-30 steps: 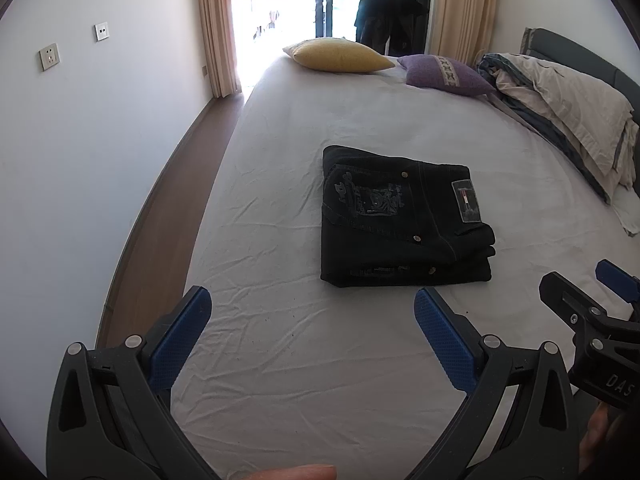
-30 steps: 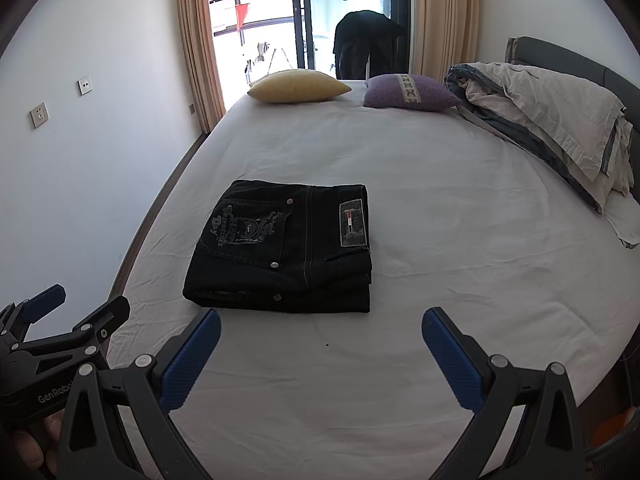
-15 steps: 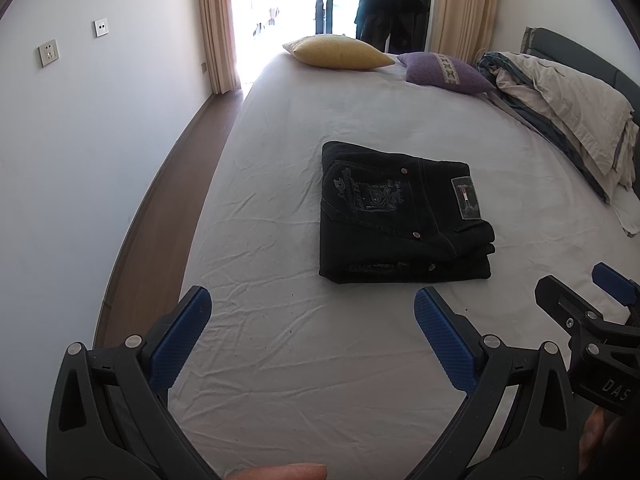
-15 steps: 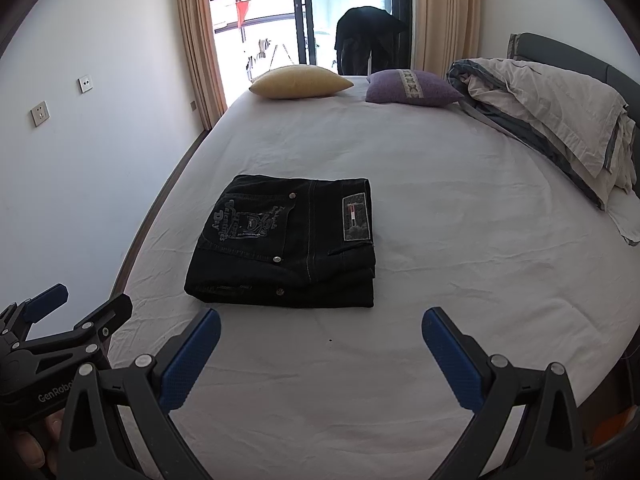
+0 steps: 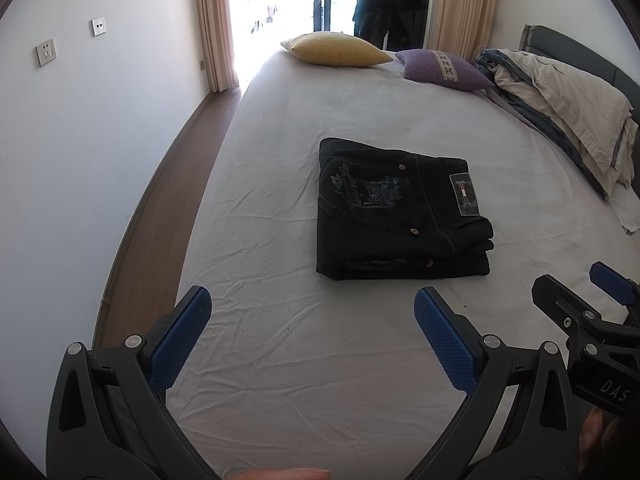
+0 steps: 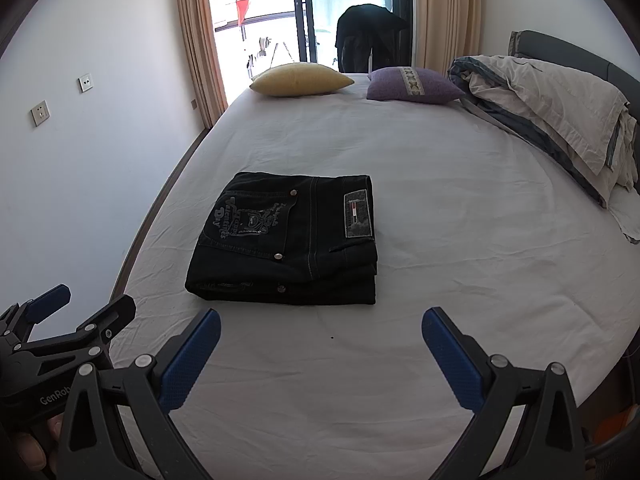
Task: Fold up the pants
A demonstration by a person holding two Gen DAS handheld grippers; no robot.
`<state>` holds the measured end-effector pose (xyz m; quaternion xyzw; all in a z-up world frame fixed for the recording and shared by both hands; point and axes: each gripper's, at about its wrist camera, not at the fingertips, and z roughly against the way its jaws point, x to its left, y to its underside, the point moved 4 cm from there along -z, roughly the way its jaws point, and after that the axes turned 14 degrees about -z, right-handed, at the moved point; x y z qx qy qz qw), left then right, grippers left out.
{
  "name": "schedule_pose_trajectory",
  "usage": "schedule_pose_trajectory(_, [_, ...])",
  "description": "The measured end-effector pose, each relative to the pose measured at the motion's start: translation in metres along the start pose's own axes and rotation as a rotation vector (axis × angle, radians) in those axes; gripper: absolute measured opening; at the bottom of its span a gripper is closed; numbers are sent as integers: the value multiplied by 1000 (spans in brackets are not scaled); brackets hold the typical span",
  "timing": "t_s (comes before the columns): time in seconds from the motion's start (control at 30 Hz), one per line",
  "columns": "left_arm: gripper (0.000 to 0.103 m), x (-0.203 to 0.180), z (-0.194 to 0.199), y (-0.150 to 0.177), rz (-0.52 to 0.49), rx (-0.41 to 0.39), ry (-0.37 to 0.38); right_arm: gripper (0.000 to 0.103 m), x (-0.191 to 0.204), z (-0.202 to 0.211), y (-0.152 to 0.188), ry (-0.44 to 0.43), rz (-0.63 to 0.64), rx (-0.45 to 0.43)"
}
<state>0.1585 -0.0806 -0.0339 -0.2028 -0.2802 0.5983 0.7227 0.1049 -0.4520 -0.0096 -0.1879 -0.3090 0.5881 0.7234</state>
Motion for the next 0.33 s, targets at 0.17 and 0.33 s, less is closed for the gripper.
schedule_pose_trajectory(0.17, [103,1,-1,0,-2,3,2,103,0,-1,0,-1,-1,3])
schedule_pose_trajectory(0.33, [103,1,-2,-1,-13,-4,6,103,-1,-2,2,-2,-3,8])
